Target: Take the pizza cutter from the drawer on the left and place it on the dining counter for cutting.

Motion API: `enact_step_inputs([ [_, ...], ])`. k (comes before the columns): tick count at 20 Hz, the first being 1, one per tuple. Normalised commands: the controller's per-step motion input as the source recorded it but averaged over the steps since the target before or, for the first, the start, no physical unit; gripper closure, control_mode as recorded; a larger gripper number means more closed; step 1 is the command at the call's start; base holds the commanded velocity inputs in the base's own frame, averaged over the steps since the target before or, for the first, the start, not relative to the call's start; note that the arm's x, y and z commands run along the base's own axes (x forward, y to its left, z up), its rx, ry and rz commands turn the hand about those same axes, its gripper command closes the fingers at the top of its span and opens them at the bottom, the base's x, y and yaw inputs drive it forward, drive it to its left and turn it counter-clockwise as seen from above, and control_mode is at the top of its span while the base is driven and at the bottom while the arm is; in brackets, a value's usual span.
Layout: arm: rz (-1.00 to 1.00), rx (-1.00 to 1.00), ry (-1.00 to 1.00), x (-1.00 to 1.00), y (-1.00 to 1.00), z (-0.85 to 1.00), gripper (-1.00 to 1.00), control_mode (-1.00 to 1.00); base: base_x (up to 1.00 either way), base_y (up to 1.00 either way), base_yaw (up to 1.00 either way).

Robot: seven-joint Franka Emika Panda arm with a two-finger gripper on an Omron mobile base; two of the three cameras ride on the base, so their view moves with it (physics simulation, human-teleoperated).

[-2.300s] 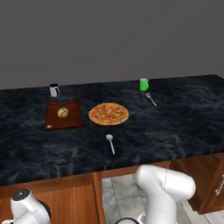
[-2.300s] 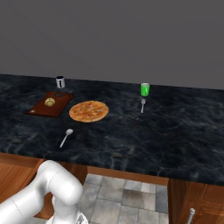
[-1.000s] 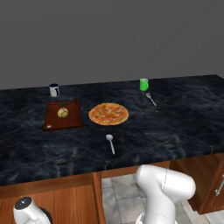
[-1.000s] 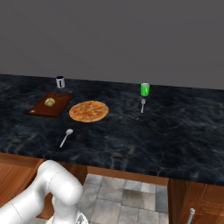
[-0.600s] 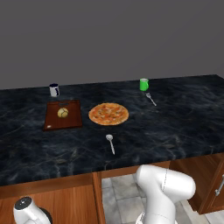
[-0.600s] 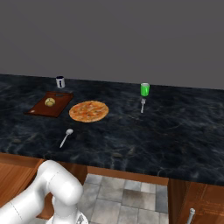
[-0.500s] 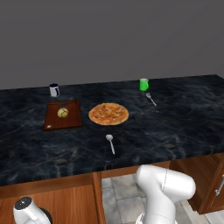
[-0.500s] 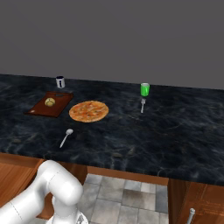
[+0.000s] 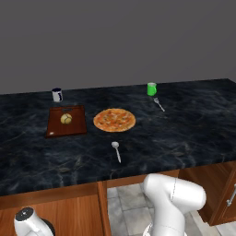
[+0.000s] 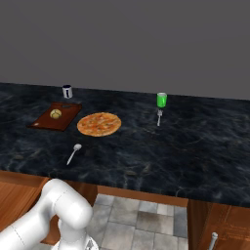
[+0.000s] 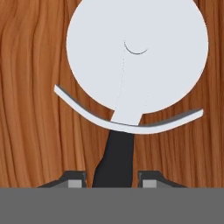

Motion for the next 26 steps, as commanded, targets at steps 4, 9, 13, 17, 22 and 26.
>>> enact_step_inputs([
  [4,0.0,0.0,0.0,0.0,0.0,0.0,1.0,-1.0,0.0,0.0,0.0],
  [9,0.0,0.0,0.0,0.0,0.0,0.0,1.0,-1.0,0.0,0.0,0.0],
  [13,0.0,0.0,0.0,0.0,0.0,0.06,1.0,-1.0,0.0,0.0,0.0],
  [17,0.0,0.0,-0.02,-0.14,0.0,0.26,1.0,-1.0,0.0,0.0,0.0],
  [22,0.0,0.0,-0.1,-0.21,0.0,0.37,1.0,-1.0,0.0,0.0,0.0],
  [26,0.0,0.0,-0.02,-0.03,-0.21,0.56,1.0,-1.0,0.0,0.0,0.0],
])
